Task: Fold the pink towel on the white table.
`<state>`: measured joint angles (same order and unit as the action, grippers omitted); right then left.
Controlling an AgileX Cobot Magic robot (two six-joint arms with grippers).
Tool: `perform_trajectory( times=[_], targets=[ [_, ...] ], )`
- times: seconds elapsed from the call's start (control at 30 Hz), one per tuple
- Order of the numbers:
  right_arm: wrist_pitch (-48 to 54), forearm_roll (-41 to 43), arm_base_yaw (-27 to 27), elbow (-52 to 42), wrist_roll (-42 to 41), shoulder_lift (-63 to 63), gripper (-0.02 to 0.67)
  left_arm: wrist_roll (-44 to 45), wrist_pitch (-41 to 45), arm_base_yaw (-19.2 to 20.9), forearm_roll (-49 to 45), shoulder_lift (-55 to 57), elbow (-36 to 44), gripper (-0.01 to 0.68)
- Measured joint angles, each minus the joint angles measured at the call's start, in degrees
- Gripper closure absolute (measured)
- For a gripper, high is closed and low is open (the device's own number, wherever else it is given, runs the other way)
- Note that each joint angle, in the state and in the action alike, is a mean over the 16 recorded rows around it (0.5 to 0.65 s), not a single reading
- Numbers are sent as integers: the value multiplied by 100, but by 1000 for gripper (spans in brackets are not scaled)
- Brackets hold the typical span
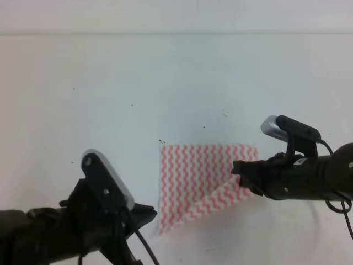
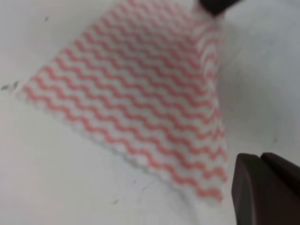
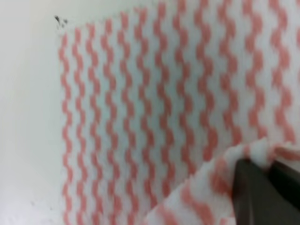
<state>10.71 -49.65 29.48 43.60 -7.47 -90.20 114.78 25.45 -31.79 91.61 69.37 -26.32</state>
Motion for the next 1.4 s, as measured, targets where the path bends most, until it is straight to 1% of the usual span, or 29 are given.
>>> perform_trajectory(
  times=[0.1, 0.23, 0.3, 0.37, 0.63, 0.77, 0.83, 1.0, 1.4],
  targets=[
    [-39, -8, 0, 67, -16, -54, 666, 173, -344, -302, 111, 124, -1, 676],
    [-87, -13, 0, 132, -20, -123, 666, 373, -671, -607, 282, 342, -2, 627],
    [-107, -14, 0, 160, -32, -156, 666, 515, -772, -702, 384, 477, -3, 583],
    [-117, -14, 0, 183, -48, -176, 666, 696, -818, -756, 505, 616, -8, 522],
    [-134, -12, 0, 226, -118, -182, 666, 1387, -687, -772, 593, 1140, -101, 288],
    [-117, -10, 0, 240, -147, -182, 666, 1635, -785, -770, 654, 1308, -206, 215],
    [-106, -7, 0, 244, -156, -182, 666, 1688, -839, -769, 653, 1365, -270, 197],
    [-71, -1, 0, 245, -165, -194, 666, 1678, -932, -767, 682, 1490, -443, 188],
    [7, 6, 0, 245, -180, -188, 666, 1679, -1026, -766, 853, 1868, -668, 186]
  ],
)
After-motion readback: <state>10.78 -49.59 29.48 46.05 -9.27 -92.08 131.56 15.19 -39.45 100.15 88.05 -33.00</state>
